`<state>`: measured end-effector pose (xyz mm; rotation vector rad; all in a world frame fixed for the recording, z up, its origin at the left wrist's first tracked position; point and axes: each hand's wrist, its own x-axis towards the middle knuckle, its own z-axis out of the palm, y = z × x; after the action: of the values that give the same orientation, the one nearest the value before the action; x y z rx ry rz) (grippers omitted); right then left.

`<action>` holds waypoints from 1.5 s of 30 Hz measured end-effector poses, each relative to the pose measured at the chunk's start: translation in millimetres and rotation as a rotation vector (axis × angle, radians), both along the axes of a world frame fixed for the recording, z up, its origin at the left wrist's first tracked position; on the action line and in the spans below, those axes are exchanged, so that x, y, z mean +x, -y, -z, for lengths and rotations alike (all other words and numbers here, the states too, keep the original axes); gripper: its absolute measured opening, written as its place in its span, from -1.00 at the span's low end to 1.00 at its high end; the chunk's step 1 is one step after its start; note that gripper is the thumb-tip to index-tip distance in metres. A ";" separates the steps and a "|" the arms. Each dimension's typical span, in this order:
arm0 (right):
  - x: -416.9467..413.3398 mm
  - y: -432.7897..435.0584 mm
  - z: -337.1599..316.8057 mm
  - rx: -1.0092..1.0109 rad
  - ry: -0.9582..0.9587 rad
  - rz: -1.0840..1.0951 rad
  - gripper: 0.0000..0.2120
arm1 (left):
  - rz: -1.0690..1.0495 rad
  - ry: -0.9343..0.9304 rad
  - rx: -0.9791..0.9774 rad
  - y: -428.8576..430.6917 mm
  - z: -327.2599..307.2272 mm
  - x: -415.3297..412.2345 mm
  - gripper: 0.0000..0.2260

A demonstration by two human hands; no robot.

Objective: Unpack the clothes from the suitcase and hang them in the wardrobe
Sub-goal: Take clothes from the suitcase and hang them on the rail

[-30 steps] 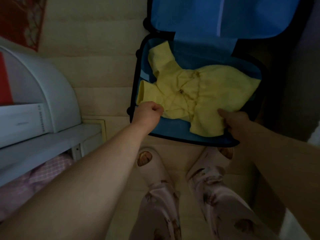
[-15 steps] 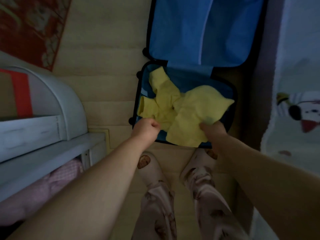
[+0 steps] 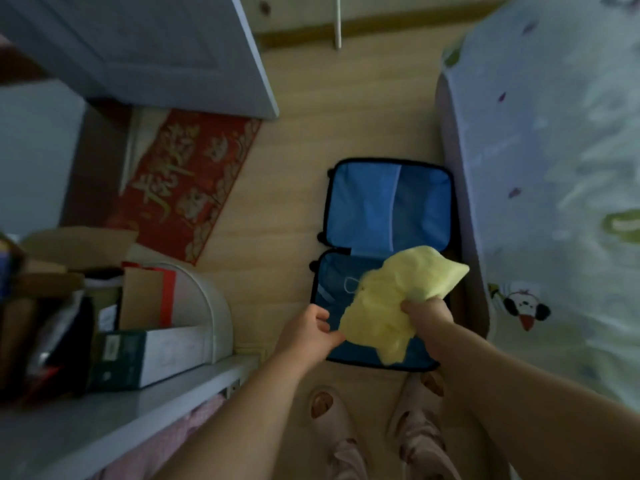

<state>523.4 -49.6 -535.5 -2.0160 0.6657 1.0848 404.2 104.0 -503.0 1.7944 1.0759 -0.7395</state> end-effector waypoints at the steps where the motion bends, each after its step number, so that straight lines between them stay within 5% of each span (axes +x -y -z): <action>1: 0.1 -5.0 -19.3 0.007 0.011 0.003 -0.59 | 0.021 0.018 0.004 -4.6 -20.1 1.9 -0.40; 8: 5.3 -41.5 -148.7 0.171 0.045 -0.050 -0.75 | 0.188 0.156 0.030 -11.6 -139.3 10.4 -0.01; 13: 8.5 -62.9 -234.6 0.248 0.094 -0.151 -0.81 | 0.348 0.267 0.260 -6.8 -212.9 14.7 -0.29; 18: 10.9 -91.5 -336.2 0.368 0.185 -0.220 -0.84 | 0.160 0.445 0.694 -16.2 -290.1 6.7 -0.79; 20: 9.1 -99.0 -372.2 0.433 0.249 -0.237 -0.81 | 0.139 0.538 0.796 -26.8 -316.3 8.1 -0.85; 25: 2.7 -99.8 -453.7 0.781 0.388 -0.368 -0.69 | -0.399 0.844 0.519 -66.0 -401.6 17.0 -0.79; 28: 0.4 -97.6 -476.4 0.746 0.527 -0.411 -0.73 | -0.660 0.869 0.449 -81.1 -454.0 23.5 -0.68; 33: -7.9 -89.5 -464.0 0.388 0.719 -0.739 -0.92 | -0.808 0.935 0.400 -100.1 -503.9 25.1 -0.66; 38: -26.0 -91.2 -447.8 0.267 0.730 -0.881 -0.43 | -0.895 0.976 0.271 -114.5 -539.8 25.6 -0.67; 45: -45.8 -119.9 -465.6 0.274 0.875 -1.001 -0.34 | -0.944 0.990 0.234 -120.4 -562.7 22.2 -0.66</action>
<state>477.6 70.3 -69.9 -2.2760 -0.9702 0.5724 426.4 224.4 59.7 1.2839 1.1110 0.7939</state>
